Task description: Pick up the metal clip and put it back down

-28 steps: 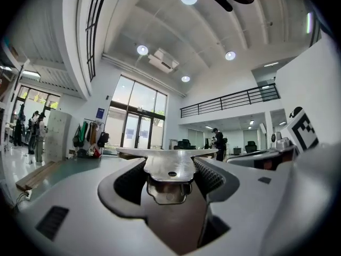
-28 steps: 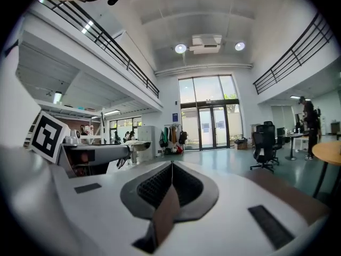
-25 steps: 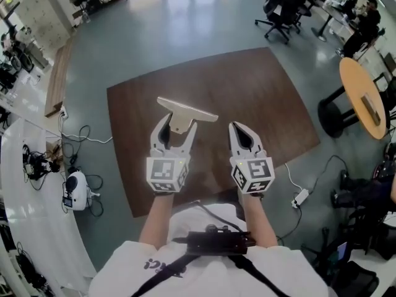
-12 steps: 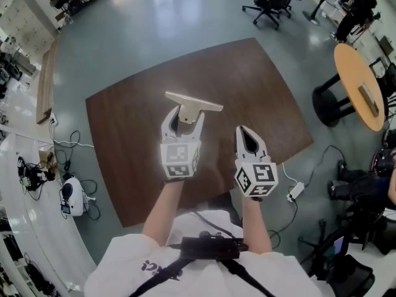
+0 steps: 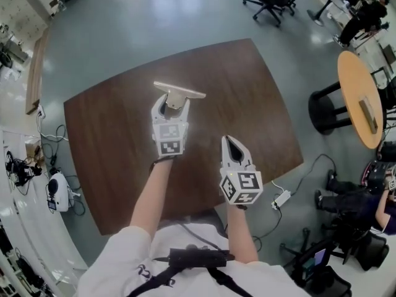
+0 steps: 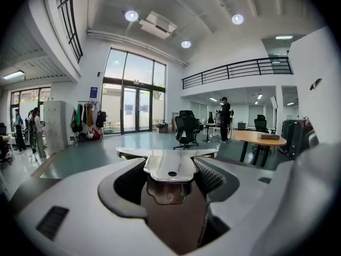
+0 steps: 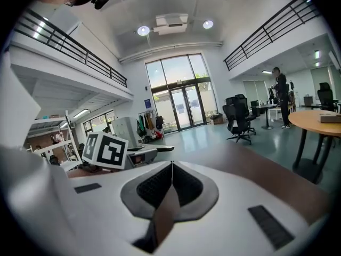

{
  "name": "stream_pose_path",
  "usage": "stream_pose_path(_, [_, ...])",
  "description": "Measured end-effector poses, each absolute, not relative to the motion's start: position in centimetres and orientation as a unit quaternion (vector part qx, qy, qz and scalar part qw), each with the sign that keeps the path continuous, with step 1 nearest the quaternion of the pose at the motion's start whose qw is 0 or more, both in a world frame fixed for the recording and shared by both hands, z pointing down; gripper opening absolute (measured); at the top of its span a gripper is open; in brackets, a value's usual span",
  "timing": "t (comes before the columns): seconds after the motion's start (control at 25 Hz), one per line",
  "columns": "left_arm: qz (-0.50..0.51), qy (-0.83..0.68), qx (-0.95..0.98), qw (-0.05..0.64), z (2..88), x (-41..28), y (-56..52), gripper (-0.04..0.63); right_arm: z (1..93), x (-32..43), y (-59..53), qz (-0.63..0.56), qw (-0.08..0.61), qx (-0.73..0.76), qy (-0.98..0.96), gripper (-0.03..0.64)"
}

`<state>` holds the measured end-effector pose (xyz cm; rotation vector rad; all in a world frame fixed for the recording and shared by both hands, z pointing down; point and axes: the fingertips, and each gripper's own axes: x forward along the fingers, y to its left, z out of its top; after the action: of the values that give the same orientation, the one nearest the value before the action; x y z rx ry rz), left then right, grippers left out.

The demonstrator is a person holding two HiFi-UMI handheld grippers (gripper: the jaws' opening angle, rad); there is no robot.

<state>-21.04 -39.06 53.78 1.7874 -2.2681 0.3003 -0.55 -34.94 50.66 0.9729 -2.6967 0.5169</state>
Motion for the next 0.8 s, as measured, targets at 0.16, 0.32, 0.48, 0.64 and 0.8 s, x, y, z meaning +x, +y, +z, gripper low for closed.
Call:
stream_pose_path(0.16, [0.118,-0.782,0.596,0.138,57.9,-23.1,-44.6,0.298,53.1,-1.2,-39.0,0.194,0.124,0.324,-0.918,0.006])
stream_pose_path(0.32, [0.135,-0.784,0.580,0.177,64.0,-24.5,-48.1,0.298,56.1,-1.8,-41.8,0.211,0.142,0.310,-0.916,0.006])
stream_pose_path(0.48, [0.150,-0.784,0.561,0.217,70.4,-25.4,-49.1,0.298,58.7,-2.1,-43.5,0.225,0.159,0.299,-0.914,0.006])
stream_pose_path(0.64, [0.158,-0.784,0.551,0.240,74.3,-25.1,-50.1,0.298,61.5,-1.1,-45.1,0.232,0.175,0.296,-0.910,0.006])
stream_pose_path(0.8, [0.178,-0.785,0.538,0.249,76.8,-24.4,-49.7,0.298,64.0,-0.1,-45.0,0.245,0.193,0.292,-0.904,0.006])
